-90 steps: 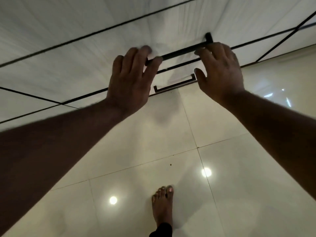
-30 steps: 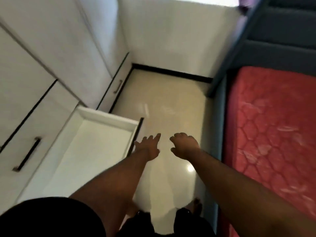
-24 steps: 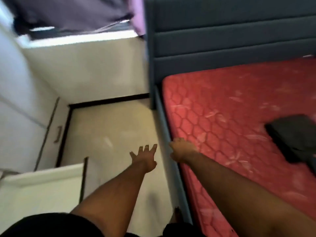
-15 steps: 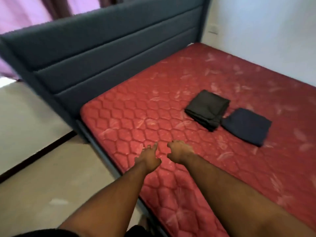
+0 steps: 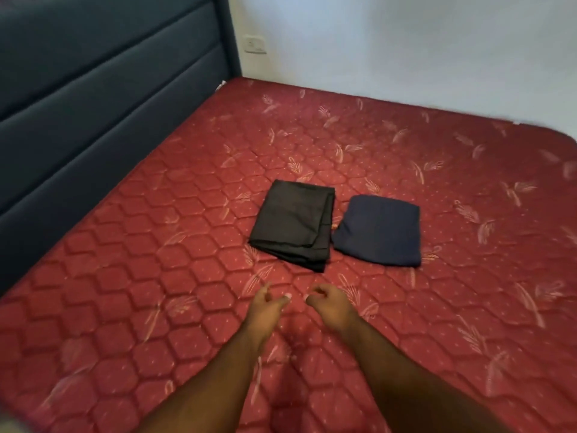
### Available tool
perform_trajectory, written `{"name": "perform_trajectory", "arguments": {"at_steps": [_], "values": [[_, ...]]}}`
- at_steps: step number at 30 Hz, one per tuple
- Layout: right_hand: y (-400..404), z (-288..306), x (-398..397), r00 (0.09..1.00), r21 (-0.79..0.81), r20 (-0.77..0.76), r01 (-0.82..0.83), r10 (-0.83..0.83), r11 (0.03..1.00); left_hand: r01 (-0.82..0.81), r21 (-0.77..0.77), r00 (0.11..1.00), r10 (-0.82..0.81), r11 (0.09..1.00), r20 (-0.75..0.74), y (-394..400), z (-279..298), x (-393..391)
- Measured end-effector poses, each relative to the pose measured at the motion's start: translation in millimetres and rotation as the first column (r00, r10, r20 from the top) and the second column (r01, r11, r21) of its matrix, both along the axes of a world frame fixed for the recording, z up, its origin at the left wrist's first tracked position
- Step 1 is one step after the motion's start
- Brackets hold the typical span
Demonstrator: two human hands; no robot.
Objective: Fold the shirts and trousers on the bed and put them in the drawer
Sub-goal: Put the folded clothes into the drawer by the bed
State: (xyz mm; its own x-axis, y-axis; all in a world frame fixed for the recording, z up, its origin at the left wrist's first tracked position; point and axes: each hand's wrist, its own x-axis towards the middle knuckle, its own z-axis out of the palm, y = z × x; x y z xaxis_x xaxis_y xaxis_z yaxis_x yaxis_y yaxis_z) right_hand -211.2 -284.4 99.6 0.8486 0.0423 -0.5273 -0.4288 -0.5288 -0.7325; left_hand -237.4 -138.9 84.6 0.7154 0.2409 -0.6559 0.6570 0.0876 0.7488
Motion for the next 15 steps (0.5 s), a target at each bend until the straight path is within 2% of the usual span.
{"name": "perform_trajectory", "arguments": {"at_steps": [3, 5, 7, 9, 11, 12, 13, 15], "values": [[2, -53, 48, 0.962, 0.137, -0.072, 0.270, -0.262, 0.953, -0.100, -0.130, 0.995, 0.097, 0.986, -0.030, 15, -49, 68], [4, -96, 85, 0.923, 0.197, -0.118, 0.383, -0.367, 0.902, -0.158, -0.201, 0.987, 0.148, 0.967, -0.065, 27, -93, 115], [3, -139, 116, 0.879, 0.237, -0.164, 0.475, -0.447, 0.847, -0.173, -0.202, 0.985, 0.165, 0.964, -0.058, 35, -135, 152], [-2, -172, 139, 0.821, 0.277, -0.196, 0.571, -0.537, 0.773, -0.203, -0.082, 0.977, 0.208, 0.976, 0.057, 49, -177, 182], [-5, -210, 162, 0.774, 0.303, -0.223, 0.633, -0.593, 0.712, -0.260, 0.147, 0.953, 0.229, 0.954, 0.201, 75, -241, 216], [-5, -227, 171, 0.761, 0.338, -0.263, 0.648, -0.592, 0.682, -0.286, 0.271, 0.949, 0.232, 0.919, 0.216, 86, -259, 228], [-5, -238, 181, 0.746, 0.365, -0.299, 0.665, -0.595, 0.651, -0.314, 0.356, 0.944, 0.251, 0.880, 0.212, 94, -262, 237], [-3, -248, 197, 0.761, 0.374, -0.267, 0.647, -0.591, 0.665, -0.290, 0.391, 0.953, 0.227, 0.873, 0.201, 103, -241, 249]]}}
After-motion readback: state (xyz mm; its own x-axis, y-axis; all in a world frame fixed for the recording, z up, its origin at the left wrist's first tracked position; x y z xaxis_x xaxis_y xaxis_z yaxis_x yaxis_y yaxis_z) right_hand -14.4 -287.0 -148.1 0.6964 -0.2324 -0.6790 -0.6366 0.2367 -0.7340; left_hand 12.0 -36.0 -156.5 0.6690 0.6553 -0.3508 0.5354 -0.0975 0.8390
